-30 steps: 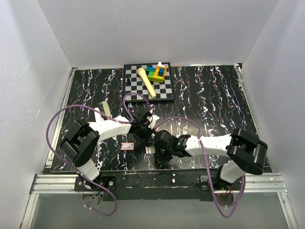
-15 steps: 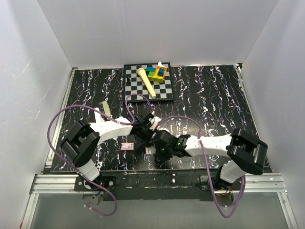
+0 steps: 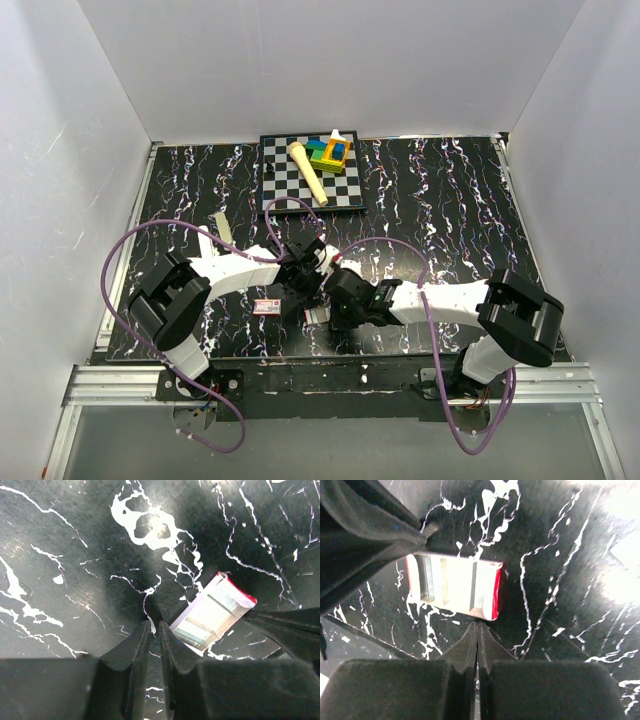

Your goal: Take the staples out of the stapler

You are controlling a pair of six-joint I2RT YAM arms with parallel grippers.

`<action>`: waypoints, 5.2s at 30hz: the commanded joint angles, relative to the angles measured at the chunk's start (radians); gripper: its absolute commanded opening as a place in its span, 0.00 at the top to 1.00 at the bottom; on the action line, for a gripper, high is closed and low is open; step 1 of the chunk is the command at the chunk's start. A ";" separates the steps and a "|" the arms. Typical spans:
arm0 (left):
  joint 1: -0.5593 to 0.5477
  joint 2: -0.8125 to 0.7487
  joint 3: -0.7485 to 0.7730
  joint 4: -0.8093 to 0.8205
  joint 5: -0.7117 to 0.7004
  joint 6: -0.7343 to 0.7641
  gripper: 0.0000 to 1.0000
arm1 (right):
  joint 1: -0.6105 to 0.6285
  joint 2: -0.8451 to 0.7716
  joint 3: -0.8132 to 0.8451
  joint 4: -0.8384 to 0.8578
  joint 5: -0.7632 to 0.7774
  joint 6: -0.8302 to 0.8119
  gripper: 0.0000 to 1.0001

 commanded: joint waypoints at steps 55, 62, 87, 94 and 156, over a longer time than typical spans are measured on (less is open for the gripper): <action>-0.036 -0.546 -0.131 0.159 -0.187 0.000 0.35 | -0.393 -0.172 0.057 -0.350 -0.017 -0.541 0.39; -0.037 -0.631 -0.163 0.208 -0.199 -0.007 0.21 | -0.393 -0.097 0.074 -0.339 -0.043 -0.547 0.40; -0.020 -0.546 -0.117 0.148 -0.394 -0.120 0.02 | -0.393 -0.019 0.074 -0.327 0.017 -0.523 0.55; -0.020 -0.539 -0.114 0.145 -0.391 -0.120 0.02 | -0.390 -0.014 0.052 -0.310 0.011 -0.500 0.63; -0.020 -0.743 -0.146 0.138 -0.494 -0.137 0.02 | 0.009 0.159 0.437 -0.311 0.055 -0.194 0.85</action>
